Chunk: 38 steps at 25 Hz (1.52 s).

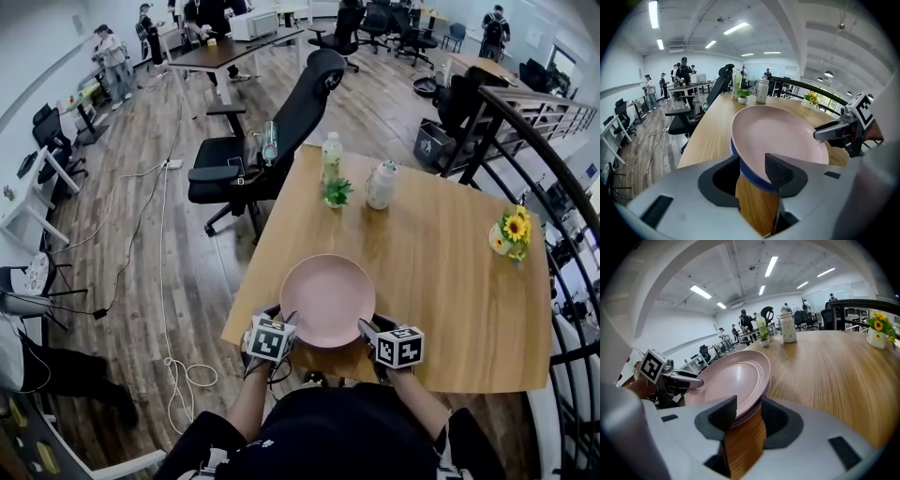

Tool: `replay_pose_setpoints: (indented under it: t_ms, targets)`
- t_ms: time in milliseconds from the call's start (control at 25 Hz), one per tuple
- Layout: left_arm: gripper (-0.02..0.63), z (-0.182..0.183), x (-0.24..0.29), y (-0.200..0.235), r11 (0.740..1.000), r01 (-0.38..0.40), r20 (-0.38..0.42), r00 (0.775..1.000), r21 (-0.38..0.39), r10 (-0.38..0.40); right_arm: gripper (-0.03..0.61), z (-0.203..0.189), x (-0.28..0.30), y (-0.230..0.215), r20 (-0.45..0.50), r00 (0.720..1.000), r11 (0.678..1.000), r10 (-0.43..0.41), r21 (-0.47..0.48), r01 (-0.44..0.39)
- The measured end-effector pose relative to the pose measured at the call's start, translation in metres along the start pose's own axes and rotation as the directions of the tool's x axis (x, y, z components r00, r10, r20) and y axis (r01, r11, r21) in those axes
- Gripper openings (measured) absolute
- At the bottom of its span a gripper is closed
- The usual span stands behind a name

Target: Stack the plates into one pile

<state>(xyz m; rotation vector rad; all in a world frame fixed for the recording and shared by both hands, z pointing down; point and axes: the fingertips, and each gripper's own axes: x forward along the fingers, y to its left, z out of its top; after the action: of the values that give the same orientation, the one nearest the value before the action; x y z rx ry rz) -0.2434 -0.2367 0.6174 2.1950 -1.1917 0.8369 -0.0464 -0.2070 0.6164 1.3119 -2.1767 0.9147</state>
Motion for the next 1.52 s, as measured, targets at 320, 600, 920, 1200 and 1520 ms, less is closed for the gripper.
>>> replay_pose_setpoints:
  t_ms: [320, 600, 920, 1200, 1520]
  targets:
    - [0.164, -0.007, -0.001, 0.008, 0.997, 0.019, 0.025, 1.0, -0.078, -0.017, 0.184, 0.006, 0.0, 0.005, 0.03, 1.0, 0.999, 0.007, -0.038, -0.006]
    - [0.164, -0.002, -0.016, 0.019, 0.996, 0.004, 0.094, 0.996, -0.086, 0.005, 0.184, 0.038, -0.009, 0.007, 0.14, 0.99, 0.999, 0.015, -0.033, -0.01]
    - [0.081, 0.067, -0.05, -0.003, 0.993, 0.102, 0.364, 0.929, -0.063, -0.072, 0.128, 0.084, -0.032, 0.028, 0.307, 0.95, 0.998, 0.054, -0.044, -0.042]
    - [0.034, 0.11, -0.077, -0.038, 0.983, 0.16, 0.495, 0.849, 0.091, -0.184, 0.01, 0.116, -0.054, 0.046, 0.428, 0.898, 0.994, 0.105, -0.067, -0.084]
    - [0.032, 0.125, -0.087, -0.041, 0.978, 0.178, 0.526, 0.825, 0.105, -0.206, 0.002, 0.134, -0.064, 0.062, 0.476, 0.865, 0.987, 0.16, -0.107, -0.124]
